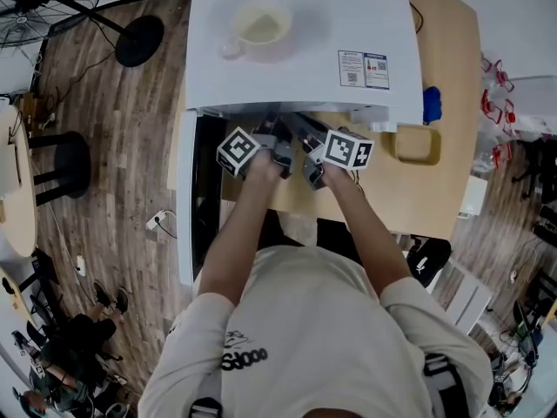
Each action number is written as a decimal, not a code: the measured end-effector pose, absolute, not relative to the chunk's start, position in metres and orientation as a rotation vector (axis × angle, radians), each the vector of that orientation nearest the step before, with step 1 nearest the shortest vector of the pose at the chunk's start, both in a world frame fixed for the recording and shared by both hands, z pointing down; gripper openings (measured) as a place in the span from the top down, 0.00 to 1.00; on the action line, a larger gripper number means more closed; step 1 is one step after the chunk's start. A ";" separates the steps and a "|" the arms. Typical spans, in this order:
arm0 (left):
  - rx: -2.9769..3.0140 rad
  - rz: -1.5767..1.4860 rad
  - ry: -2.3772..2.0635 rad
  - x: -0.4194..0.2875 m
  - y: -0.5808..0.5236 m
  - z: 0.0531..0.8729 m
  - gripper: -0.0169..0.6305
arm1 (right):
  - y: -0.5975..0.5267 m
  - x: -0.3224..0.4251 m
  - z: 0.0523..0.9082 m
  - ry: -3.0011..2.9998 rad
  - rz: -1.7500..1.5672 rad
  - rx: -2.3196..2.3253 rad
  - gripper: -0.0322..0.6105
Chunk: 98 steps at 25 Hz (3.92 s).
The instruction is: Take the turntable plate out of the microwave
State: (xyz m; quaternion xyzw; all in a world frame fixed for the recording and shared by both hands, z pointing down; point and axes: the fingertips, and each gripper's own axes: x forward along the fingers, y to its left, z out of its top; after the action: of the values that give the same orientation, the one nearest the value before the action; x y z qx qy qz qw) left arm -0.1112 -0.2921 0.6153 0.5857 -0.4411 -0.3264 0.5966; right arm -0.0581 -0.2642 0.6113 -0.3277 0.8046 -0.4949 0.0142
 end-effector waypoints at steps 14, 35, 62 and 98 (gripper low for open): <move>1.325 -0.807 -1.029 -0.108 -0.284 0.610 0.90 | -0.288 -0.042 0.608 2.085 -1.688 -0.990 0.84; 1.449 -0.814 -1.031 -0.116 -0.271 0.603 0.71 | -0.239 -0.047 0.600 2.112 -1.736 -0.838 0.88; 1.370 -0.692 -0.860 -0.105 -0.218 0.594 0.92 | -0.211 -0.020 0.588 2.059 -1.540 -1.005 0.75; 1.550 -1.093 -0.974 -0.038 -0.060 0.414 0.92 | -0.082 0.043 0.420 2.657 -1.292 -0.456 0.82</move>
State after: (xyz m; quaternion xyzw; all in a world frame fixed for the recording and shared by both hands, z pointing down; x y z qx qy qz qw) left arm -0.0381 -0.0597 0.4141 0.6362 -0.4001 -0.4486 0.4837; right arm 0.0426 -0.0820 0.4195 -0.1520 0.8862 -0.4311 0.0761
